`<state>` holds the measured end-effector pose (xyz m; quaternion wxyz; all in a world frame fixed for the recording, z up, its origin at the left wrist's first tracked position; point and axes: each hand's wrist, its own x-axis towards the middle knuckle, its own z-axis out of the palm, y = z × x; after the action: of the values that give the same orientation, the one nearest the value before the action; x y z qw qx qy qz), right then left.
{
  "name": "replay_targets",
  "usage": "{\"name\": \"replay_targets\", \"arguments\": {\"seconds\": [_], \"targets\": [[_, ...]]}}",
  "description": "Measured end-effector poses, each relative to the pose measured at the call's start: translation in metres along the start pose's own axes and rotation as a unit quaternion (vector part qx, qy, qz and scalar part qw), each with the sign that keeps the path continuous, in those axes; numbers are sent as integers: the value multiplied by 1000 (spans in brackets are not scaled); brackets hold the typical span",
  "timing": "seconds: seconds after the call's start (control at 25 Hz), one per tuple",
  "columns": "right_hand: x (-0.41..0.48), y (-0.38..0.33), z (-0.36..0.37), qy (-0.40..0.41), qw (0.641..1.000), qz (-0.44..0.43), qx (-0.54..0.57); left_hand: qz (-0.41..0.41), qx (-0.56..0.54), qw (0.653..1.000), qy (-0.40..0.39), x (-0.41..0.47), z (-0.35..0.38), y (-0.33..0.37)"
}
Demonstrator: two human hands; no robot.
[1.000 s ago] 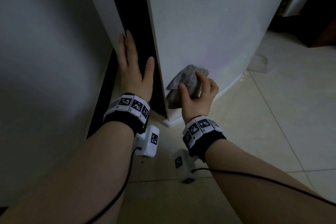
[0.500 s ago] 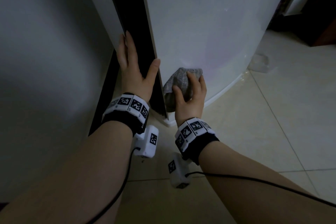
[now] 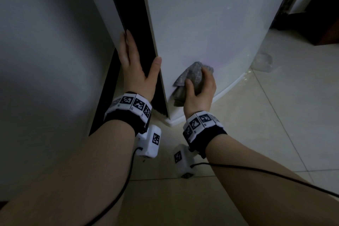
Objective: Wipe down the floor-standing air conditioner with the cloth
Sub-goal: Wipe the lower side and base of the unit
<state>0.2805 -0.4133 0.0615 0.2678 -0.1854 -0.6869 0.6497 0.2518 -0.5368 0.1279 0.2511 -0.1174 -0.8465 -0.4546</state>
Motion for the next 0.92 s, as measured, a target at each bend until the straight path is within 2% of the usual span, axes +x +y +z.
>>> {"name": "replay_targets", "arguments": {"seconds": [0.2, 0.32, 0.52, 0.68, 0.84, 0.92], "targets": [[-20, 2, 7, -57, 998, -22, -23, 23, 28, 999, 6, 3, 0, 1], [-12, 2, 4, -35, 999, -31, -12, 13, 28, 1000, -1, 3, -2, 1], [-30, -5, 10, -90, 989, -116, 6, 12, 27, 1000, -6, 2, -3, 0], [-12, -7, 3, -51, 996, -73, 24, 0, 29, 1000, -12, 1, -3, -1], [-23, -1, 9, -72, 990, -121, 1, 23, 42, 999, 4, 2, 2, 4], [-12, 4, 3, -71, 992, -103, -1, 27, 39, 999, 13, 3, 4, 8]]}}
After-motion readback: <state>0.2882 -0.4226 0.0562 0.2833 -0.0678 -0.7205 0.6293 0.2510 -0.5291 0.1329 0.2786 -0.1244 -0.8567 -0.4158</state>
